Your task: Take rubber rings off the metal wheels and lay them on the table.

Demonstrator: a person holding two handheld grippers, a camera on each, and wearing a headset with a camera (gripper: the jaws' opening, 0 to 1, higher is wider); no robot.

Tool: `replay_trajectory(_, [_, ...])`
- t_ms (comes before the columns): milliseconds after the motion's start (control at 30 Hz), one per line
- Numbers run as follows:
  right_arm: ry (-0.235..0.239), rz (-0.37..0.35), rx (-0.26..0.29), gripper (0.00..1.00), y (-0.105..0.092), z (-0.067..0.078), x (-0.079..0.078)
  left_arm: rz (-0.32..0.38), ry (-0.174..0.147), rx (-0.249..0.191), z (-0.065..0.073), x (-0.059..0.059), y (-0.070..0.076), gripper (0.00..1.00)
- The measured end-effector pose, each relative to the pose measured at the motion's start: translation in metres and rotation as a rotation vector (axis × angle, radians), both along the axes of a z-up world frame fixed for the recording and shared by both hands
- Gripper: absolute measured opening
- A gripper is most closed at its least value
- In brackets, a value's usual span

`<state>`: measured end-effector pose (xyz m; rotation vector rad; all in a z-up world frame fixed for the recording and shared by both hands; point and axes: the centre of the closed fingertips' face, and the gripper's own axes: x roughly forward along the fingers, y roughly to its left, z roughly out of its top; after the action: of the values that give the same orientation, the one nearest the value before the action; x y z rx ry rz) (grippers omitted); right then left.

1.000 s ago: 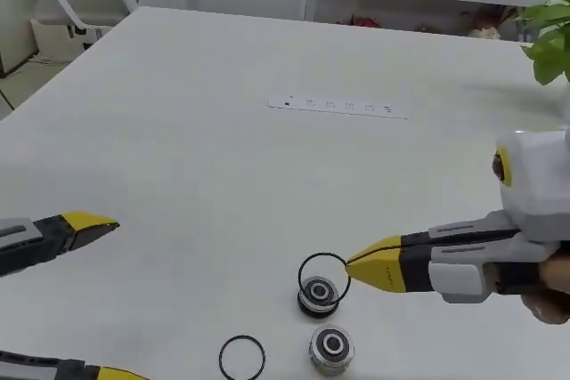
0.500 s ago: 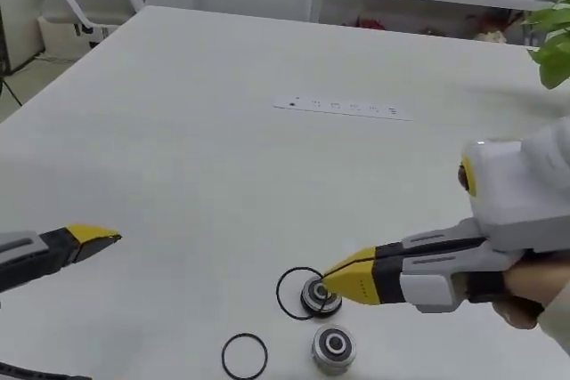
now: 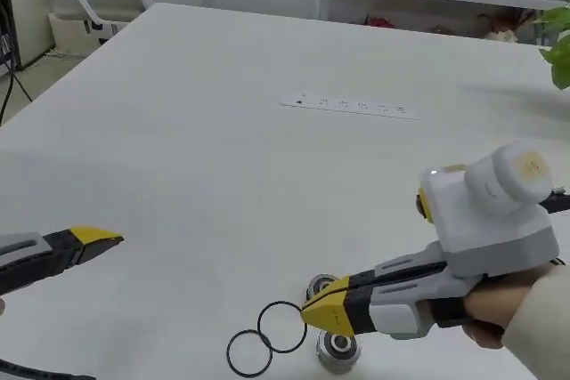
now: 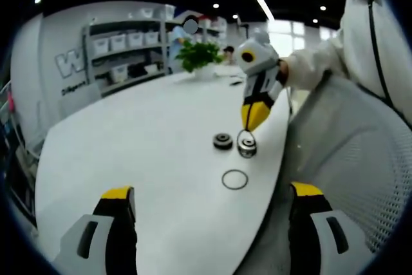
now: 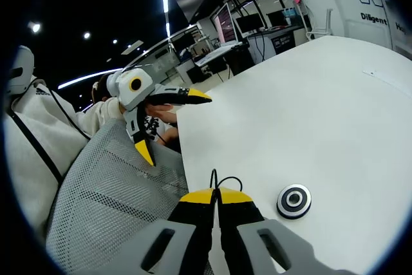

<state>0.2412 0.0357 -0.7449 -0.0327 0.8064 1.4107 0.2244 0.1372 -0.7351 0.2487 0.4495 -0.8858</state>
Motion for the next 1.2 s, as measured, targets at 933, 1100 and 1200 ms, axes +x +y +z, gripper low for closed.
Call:
replay_trajectory(933, [0.023,0.001,-0.114,0.0,-0.001,-0.043,0.002,0.022,0.022,0.001,-0.002,-0.003,0.003,1.0])
replay_trajectory(1100, [0.018,-0.006,-0.124,0.0,-0.002,-0.045,0.004,0.023,0.024,0.003,-0.001,-0.004,0.003,1.0])
replay_trajectory(1200, [0.01,-0.009,-0.131,0.02,-0.002,-0.047,0.005,0.022,0.023,0.006,-0.001,-0.004,0.003,1.0])
